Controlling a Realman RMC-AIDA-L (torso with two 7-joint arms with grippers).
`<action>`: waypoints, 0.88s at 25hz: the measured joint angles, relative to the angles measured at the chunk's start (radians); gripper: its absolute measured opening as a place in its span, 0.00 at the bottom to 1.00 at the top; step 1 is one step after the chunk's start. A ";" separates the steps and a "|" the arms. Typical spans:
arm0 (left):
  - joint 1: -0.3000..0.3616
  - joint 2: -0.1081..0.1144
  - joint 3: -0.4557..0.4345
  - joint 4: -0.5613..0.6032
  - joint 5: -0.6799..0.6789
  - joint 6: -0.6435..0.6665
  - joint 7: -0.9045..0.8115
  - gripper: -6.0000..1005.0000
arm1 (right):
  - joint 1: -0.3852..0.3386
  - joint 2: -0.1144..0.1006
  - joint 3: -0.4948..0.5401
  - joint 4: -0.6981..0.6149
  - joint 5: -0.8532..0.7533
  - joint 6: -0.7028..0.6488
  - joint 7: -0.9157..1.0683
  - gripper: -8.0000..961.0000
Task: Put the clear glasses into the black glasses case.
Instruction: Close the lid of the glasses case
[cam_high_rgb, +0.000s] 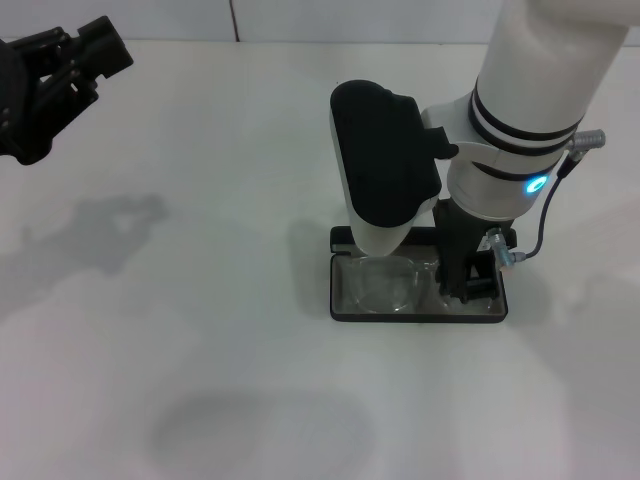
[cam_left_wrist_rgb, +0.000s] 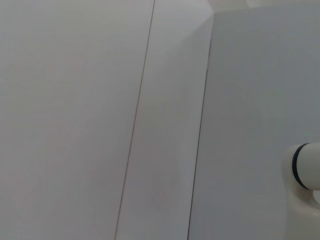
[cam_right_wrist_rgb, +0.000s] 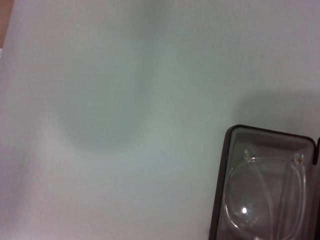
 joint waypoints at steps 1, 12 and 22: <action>0.000 0.000 0.000 0.000 0.000 0.000 0.000 0.19 | 0.000 0.000 0.000 0.000 0.000 0.001 0.000 0.08; 0.004 0.004 0.000 0.000 -0.002 0.000 -0.004 0.19 | -0.066 -0.003 0.040 -0.160 -0.002 -0.026 0.000 0.08; -0.041 0.005 0.014 0.012 0.042 0.017 -0.034 0.20 | -0.383 -0.004 0.316 -0.682 0.061 -0.027 -0.084 0.08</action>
